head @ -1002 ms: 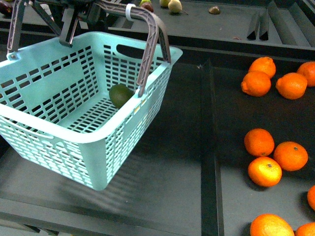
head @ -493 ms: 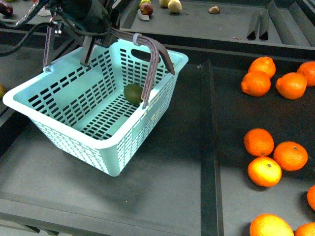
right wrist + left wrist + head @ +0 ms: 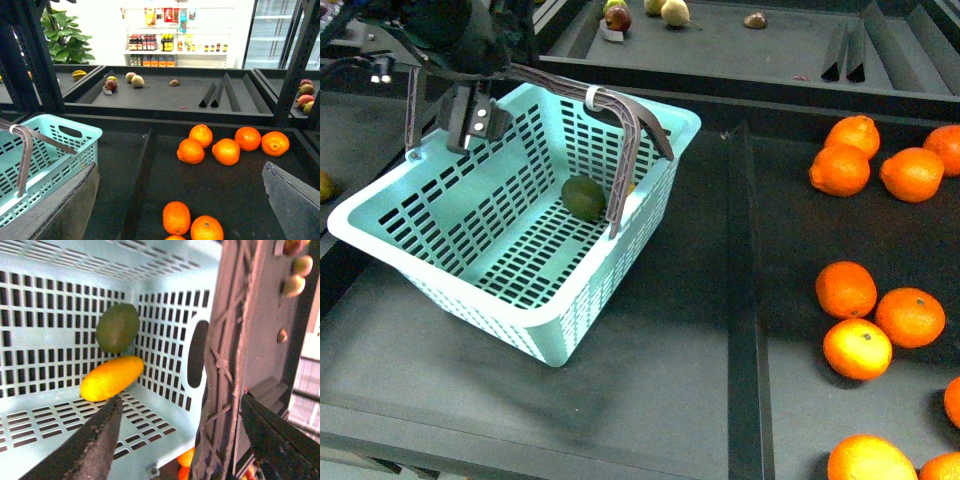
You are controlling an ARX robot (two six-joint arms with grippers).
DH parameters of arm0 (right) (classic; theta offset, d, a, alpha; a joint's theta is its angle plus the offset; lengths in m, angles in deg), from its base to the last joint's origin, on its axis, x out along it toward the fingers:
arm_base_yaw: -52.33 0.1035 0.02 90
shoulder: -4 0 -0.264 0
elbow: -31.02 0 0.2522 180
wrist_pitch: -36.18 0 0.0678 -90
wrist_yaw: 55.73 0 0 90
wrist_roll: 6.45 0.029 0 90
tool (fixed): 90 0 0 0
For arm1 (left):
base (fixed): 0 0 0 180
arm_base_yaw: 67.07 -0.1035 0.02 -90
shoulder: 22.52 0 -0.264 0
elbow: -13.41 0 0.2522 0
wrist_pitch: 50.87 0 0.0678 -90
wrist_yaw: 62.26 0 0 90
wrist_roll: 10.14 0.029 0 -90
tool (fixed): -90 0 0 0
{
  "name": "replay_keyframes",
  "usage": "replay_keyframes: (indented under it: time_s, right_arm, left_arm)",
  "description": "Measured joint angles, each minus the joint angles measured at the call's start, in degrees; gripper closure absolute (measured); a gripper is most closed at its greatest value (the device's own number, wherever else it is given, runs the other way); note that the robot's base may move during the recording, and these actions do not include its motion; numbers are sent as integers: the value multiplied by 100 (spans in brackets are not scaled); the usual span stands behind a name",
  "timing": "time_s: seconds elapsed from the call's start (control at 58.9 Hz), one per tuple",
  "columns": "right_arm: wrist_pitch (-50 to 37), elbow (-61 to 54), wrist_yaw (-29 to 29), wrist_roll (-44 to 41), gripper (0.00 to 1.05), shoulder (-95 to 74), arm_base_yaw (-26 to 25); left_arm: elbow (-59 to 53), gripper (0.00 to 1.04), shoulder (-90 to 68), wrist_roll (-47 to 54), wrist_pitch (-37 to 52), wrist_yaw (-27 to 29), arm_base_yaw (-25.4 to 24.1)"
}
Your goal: Pick mango and avocado into basket
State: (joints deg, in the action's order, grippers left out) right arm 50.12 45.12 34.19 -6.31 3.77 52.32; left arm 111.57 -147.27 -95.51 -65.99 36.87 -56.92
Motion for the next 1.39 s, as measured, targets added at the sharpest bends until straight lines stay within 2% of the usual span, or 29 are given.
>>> replay_keyframes:
  time_s: [0.136, 0.221, 0.238, 0.272, 0.289, 0.306, 0.323, 0.34, 0.391, 0.425, 0.527, 0.612, 0.765, 0.815, 0.968, 1.393]
  right_arm:
    - [0, 0, 0, 0, 8, 0, 0]
    - [0, 0, 0, 0, 8, 0, 0]
    - [0, 0, -2, 0, 8, 0, 0]
    - [0, 0, -2, -2, 8, 0, 0]
    - [0, 0, 0, 0, 8, 0, 0]
    - [0, 0, 0, -2, 8, 0, 0]
    - [0, 0, 2, 0, 8, 0, 0]
    - [0, 0, 2, 0, 8, 0, 0]
    - [0, 0, 0, 0, 8, 0, 0]
    - [0, 0, 0, 0, 8, 0, 0]
    - [0, 0, 0, 0, 8, 0, 0]
    - [0, 0, 0, 0, 8, 0, 0]
    - [0, 0, 0, 0, 8, 0, 0]
    - [0, 0, 0, -2, 8, 0, 0]
    - [0, 0, 0, 0, 8, 0, 0]
    - [0, 0, 0, 0, 8, 0, 0]
  left_arm:
    - [-341, 6, 654, -476, -780, 634, -74]
    - [-358, 8, 769, -570, -787, 643, -114]
    - [-616, 12, 804, -35, -170, 431, -149]
    - [-1473, 23, 916, 1353, 1720, -68, -214]
    - [-1790, 26, 960, 2083, 2326, -133, -229]
    - [-2284, 31, 1008, 2997, 3244, -170, -256]
    - [-3064, 40, 1115, 4465, 4728, -249, -289]
    - [-3447, 46, 1237, 5134, 5366, -284, -306]
    - [-4140, 58, 1705, 6736, 6319, -339, -363]
    - [-4439, 66, 2013, 7289, 6590, -365, -409]
    - [-5169, 85, 2667, 8046, 6819, -426, -533]
    - [-5836, 102, 3047, 8279, 6854, -498, -597]
    - [-6664, 102, 3936, 8419, 6850, -627, -697]
    - [-6874, 102, 4199, 8439, 6806, -883, -866]
    - [-7394, 102, 4964, 8452, 6535, -896, -1008]
    - [-8218, 102, 7361, 8480, 4959, -907, -1008]
